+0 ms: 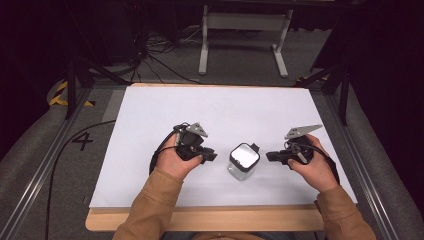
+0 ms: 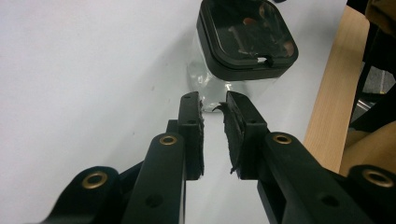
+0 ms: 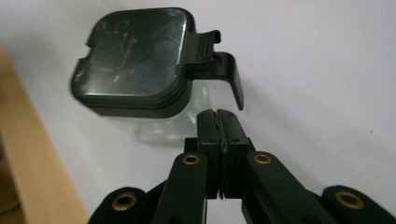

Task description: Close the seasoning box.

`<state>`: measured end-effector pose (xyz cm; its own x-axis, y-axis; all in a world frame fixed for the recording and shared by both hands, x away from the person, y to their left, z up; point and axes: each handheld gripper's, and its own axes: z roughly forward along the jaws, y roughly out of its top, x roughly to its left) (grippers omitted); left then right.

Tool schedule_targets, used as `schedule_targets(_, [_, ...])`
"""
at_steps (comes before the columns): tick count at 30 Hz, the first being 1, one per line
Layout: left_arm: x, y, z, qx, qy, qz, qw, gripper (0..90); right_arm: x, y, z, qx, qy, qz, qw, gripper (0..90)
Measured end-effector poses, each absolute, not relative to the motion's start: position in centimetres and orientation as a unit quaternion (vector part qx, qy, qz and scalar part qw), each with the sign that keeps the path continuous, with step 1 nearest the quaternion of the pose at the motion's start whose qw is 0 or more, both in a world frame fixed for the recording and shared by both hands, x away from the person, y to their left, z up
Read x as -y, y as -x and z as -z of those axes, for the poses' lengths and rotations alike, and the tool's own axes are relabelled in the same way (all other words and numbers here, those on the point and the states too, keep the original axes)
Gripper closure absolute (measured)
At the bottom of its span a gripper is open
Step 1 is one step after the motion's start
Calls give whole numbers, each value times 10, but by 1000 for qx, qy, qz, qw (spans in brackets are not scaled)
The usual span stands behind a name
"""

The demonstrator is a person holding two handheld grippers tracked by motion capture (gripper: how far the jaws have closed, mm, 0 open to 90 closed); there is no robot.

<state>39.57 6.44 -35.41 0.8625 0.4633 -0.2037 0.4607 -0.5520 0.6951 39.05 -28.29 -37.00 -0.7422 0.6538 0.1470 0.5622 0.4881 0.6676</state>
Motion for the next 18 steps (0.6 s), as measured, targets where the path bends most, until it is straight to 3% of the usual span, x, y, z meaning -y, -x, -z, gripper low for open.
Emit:
schedule_targets(6, [-69, -393, 355, -269, -881, -1, 389, 767, 273, -401, 388, -859, -357, -353, 101, 900])
schedule_targets(18, [-77, -389, 356, -279, -878, -4, 389, 768, 266, -410, 395, -864, -350, -347, 104, 900])
